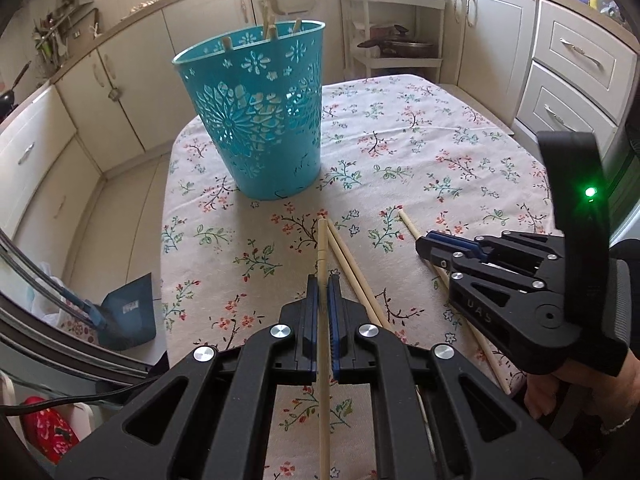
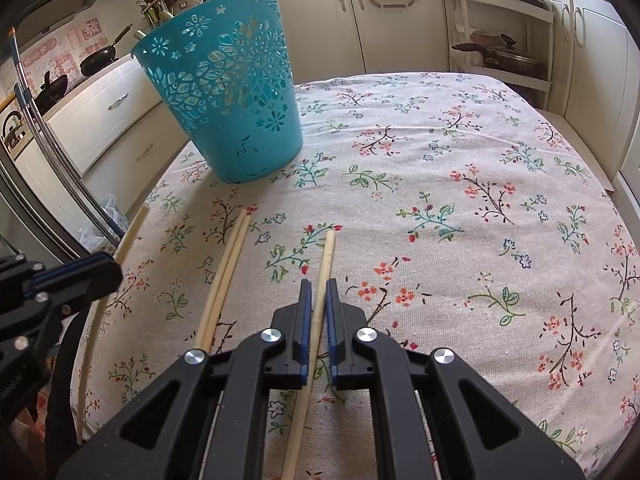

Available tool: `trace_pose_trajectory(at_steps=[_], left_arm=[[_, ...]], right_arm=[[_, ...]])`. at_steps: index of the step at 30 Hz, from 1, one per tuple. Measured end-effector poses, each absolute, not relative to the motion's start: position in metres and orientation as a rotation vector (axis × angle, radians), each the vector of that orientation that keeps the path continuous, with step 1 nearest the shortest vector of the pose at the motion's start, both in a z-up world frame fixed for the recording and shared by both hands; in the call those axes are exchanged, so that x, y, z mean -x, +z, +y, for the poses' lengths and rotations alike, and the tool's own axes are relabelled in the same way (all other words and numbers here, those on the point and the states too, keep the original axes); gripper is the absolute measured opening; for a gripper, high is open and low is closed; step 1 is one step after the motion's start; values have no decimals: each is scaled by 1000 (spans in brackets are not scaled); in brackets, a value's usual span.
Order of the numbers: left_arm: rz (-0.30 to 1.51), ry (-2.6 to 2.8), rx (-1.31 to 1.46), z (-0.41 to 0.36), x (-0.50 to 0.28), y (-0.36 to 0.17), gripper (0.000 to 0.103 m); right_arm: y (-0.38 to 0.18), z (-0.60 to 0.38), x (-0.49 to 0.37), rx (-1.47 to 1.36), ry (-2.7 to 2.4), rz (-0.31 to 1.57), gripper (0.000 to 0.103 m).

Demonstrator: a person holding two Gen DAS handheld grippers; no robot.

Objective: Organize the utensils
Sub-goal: 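Lift the chopstick with the left tool and drop it into the basket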

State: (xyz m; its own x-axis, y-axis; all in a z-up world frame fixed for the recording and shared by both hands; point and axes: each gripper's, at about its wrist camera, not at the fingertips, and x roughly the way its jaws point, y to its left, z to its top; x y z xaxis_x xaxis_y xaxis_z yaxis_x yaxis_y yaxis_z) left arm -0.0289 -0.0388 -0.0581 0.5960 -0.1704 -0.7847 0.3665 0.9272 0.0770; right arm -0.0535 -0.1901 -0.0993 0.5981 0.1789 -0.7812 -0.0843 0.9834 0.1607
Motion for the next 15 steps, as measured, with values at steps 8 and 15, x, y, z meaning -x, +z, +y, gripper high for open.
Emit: trace_pose_trajectory(at_steps=[8,15], left_arm=[[838,-335,-222,-35,43,-39,5],[791,-380,-163,-28,55,-13,5]], right_arm=[[-100,-188,54,-99,148,910,7],[-100,-186,57,-86,143,905,8]])
